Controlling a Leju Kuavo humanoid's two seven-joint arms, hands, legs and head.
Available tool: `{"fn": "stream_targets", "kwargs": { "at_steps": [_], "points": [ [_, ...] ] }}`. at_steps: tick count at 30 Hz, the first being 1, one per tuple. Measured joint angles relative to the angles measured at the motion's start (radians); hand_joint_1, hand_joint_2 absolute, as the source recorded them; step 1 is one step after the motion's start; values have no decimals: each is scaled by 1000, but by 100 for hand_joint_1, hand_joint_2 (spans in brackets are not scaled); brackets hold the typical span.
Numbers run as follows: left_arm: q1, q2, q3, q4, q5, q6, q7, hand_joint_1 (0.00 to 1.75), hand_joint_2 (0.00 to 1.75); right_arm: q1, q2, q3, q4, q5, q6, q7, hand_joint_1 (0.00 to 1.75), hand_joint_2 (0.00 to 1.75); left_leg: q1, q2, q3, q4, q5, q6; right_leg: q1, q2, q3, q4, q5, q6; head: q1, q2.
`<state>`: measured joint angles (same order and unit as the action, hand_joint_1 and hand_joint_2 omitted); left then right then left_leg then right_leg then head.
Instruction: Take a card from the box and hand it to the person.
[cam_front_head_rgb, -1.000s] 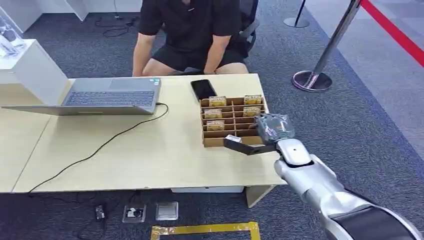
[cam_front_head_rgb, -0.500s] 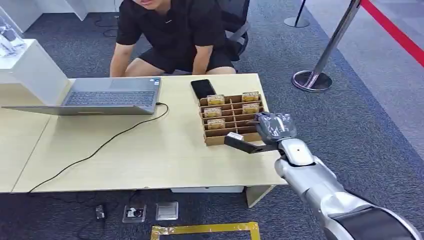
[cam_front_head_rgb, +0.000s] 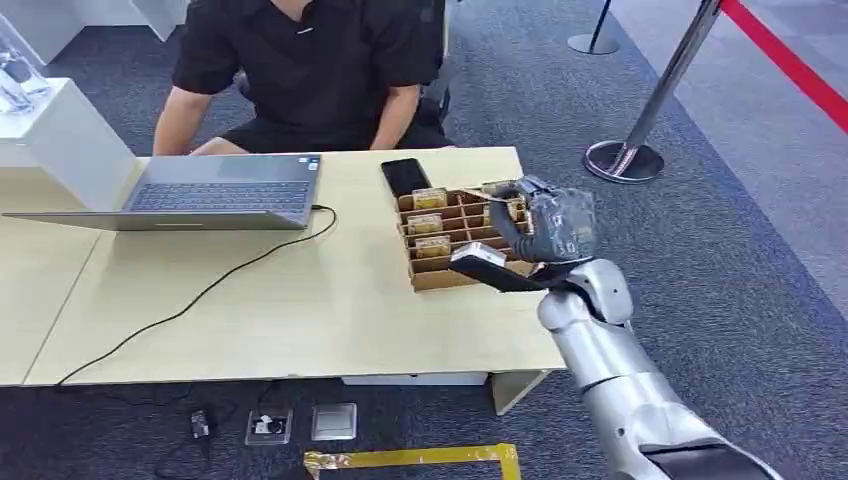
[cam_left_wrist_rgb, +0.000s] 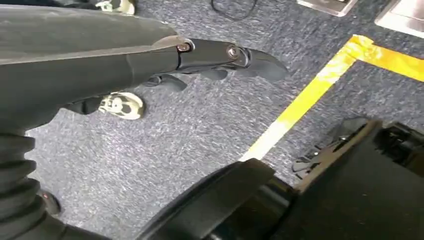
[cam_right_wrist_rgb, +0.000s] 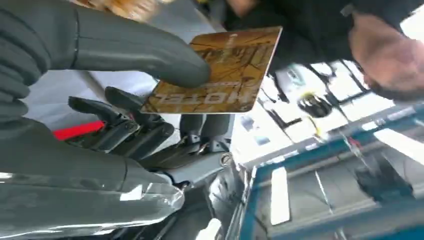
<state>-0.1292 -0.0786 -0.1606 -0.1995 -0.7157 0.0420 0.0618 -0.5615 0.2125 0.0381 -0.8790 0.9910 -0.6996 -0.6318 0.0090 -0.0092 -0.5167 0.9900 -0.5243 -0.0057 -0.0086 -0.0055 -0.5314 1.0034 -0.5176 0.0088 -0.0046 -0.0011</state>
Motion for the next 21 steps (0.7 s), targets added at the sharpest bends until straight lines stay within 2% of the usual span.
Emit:
{"fn": "stream_targets", "kwargs": {
  "at_steps": [3, 6, 10, 15, 21],
  "points": [
    [-4, -2, 5, 0, -7, 0, -2, 0, 175, 23, 28, -8, -73, -37, 0, -2, 173, 175, 0, 1, 0, 0, 0, 0, 0, 1, 0, 0, 0, 0, 2, 0],
    [-6, -4, 10, 0, -13, -1, -2, 0, 175, 33, 48, 6, -91, -16, 0, 66, 173, 175, 0, 3, 1, 0, 0, 0, 0, 2, 0, 0, 0, 0, 1, 0],
    [-6, -5, 17, 0, -16, -2, -2, 0, 175, 35, 63, 25, -85, 15, 3, 100, 173, 175, 0, 3, 1, 0, 0, 0, 0, 2, 0, 0, 0, 0, 3, 0],
    [-6, -5, 30, 0, -17, -1, -5, 0, 175, 6, 72, 80, 13, -47, 3, 126, 173, 175, 0, 3, 0, 0, 0, 0, 0, 2, 0, 0, 0, 0, 2, 0],
    [-5, -5, 34, 0, -33, -10, -14, 0, 175, -54, 79, 134, 164, -58, 2, 146, 173, 175, 0, 2, 0, 0, 0, 0, 0, 2, 0, 1, 0, 0, 2, 0]
  ]
}}
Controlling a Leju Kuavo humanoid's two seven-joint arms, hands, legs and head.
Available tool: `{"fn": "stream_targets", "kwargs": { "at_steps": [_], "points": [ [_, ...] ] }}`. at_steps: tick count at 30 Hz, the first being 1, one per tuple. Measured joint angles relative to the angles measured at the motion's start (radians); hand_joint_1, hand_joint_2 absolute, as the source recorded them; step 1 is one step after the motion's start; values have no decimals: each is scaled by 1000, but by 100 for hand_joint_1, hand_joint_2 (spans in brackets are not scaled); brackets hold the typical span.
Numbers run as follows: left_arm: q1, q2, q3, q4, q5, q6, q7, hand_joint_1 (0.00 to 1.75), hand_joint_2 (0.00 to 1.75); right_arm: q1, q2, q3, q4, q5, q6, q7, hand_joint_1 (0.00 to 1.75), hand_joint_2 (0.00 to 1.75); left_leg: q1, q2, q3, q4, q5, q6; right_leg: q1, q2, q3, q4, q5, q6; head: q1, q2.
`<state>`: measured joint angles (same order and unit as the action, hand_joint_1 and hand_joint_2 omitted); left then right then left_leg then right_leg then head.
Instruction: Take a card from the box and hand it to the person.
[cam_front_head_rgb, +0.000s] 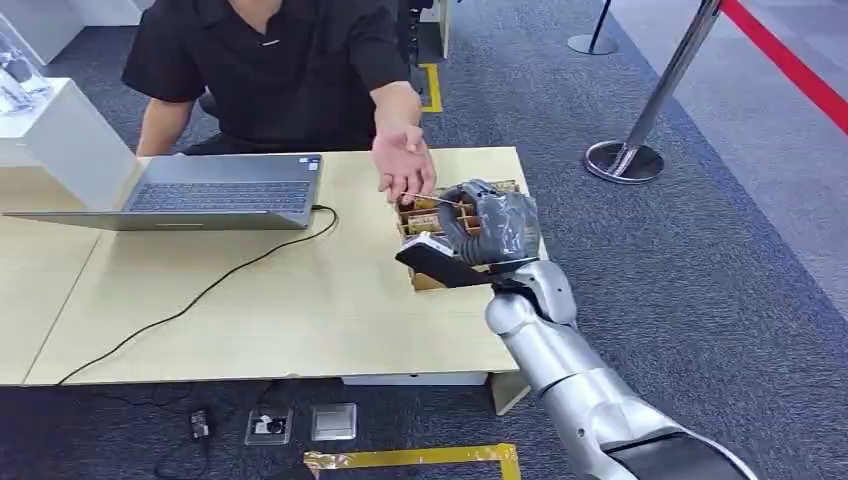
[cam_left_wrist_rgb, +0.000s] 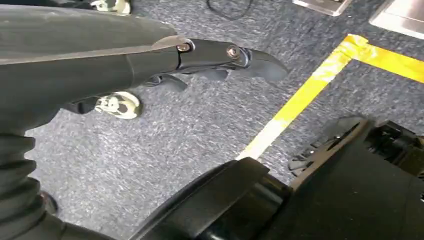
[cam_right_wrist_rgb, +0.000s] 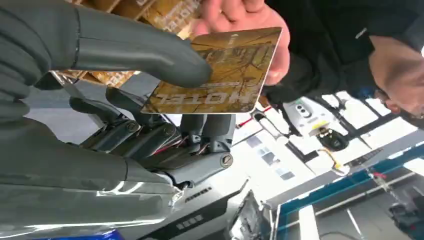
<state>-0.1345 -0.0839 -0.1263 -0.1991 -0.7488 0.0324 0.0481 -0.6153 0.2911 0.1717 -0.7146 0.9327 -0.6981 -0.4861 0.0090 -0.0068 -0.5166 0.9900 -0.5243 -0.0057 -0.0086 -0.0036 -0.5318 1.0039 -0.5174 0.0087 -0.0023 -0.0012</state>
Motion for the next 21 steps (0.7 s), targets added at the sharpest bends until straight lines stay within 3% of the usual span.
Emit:
{"fn": "stream_targets", "kwargs": {
  "at_steps": [17, 18, 19, 20, 21],
  "points": [
    [-14, -8, -1, 0, -68, -34, 14, 0, 175, -30, 0, -6, 84, 62, -2, 25, 175, 175, 0, 0, 0, 0, 0, 0, 0, 0, 0, 0, 0, 0, 0, 0],
    [-16, -8, -1, 0, -72, -31, 19, 0, 175, -30, -1, -7, 84, 63, -2, 26, 28, 175, 0, 0, 0, 0, 0, 0, 0, 0, 0, 0, 0, 0, 0, 0],
    [-16, -8, -1, 0, -76, -23, 23, 0, 175, -30, -2, -10, 86, 65, -2, 26, 0, 175, 0, 0, 0, 0, 0, 0, 0, 0, 0, 0, 0, 0, 0, 0],
    [-17, -8, -1, 0, -76, -18, 24, 0, 175, -30, -2, -11, 87, 65, -2, 25, 0, 175, 0, 0, 0, 0, 0, 0, 0, 0, 0, 0, 0, 0, 0, 0],
    [-17, -8, -1, 0, -76, -13, 23, 0, 0, -30, -3, -14, 87, 65, -2, 19, 0, 0, 0, 0, 0, 0, 0, 0, 0, 0, 0, 0, 0, 0, 0, 0]
  ]
}}
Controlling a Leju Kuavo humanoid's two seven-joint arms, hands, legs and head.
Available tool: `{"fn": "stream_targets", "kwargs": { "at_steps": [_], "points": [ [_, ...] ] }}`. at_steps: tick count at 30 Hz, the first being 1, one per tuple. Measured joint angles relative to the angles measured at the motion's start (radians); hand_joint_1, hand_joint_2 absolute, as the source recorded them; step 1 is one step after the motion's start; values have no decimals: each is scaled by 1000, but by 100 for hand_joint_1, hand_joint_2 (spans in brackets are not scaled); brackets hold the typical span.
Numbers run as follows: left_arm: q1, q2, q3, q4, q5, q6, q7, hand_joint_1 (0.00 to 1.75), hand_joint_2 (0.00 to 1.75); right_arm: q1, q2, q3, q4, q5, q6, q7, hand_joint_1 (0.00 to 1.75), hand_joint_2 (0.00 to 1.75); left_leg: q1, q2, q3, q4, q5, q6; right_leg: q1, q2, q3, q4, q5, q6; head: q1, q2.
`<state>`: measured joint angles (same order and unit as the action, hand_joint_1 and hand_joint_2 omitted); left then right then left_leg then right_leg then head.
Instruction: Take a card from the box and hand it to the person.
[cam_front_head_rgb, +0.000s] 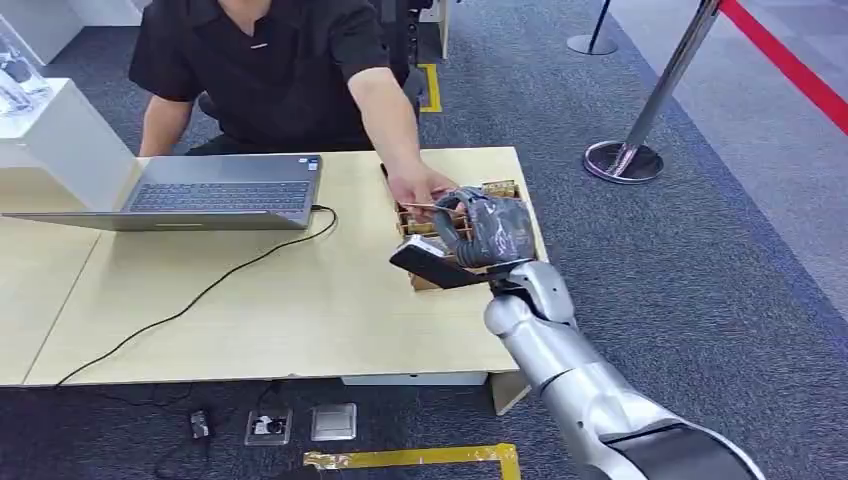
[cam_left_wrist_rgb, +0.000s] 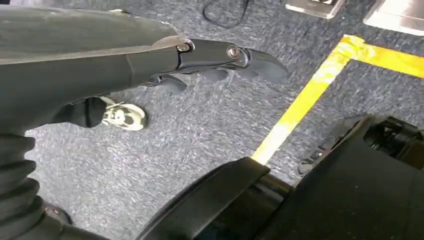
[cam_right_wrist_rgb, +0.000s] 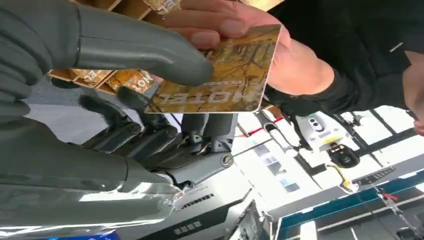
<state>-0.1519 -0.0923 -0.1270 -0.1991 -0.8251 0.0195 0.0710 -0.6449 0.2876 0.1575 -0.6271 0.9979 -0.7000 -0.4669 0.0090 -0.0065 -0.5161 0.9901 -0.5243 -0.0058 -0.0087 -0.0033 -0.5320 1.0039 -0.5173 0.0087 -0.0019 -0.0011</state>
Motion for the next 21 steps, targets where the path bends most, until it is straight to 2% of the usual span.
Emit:
{"fn": "stream_targets", "kwargs": {
  "at_steps": [5, 8, 15, 18, 21],
  "points": [
    [9, 0, 1, 1, -1, 12, -4, 0, 0, 10, -10, -58, -38, -3, 0, -37, 0, 0, 0, 0, 0, 0, 0, 0, 0, 0, 0, 0, 0, 0, 0, 0],
    [14, 1, 3, 1, -7, 6, -1, 0, 0, 20, -20, -101, -69, -48, 0, -74, 0, 0, 0, 0, 0, 0, 0, 0, 0, 0, 0, 0, 0, 0, -1, 0],
    [24, 2, 24, 2, -10, 6, 8, 0, 0, 71, -74, -220, -191, -115, 0, -130, 0, 0, 0, 0, -1, 1, 0, 0, 0, 0, -1, 0, 0, 0, 0, 0],
    [26, 2, 28, 2, -13, 6, 8, 0, 0, 100, -91, -313, -260, -122, 0, -172, 0, 0, 0, 0, -1, 2, 0, 0, 0, 0, -2, -1, 0, 0, -1, 0],
    [34, 3, 45, 2, -13, 15, 5, 0, 0, 133, -140, -471, -271, -184, 0, -177, 0, 0, 0, -6, -1, 2, 0, 0, 0, -5, 0, -2, 0, 1, -6, 0]
  ]
}}
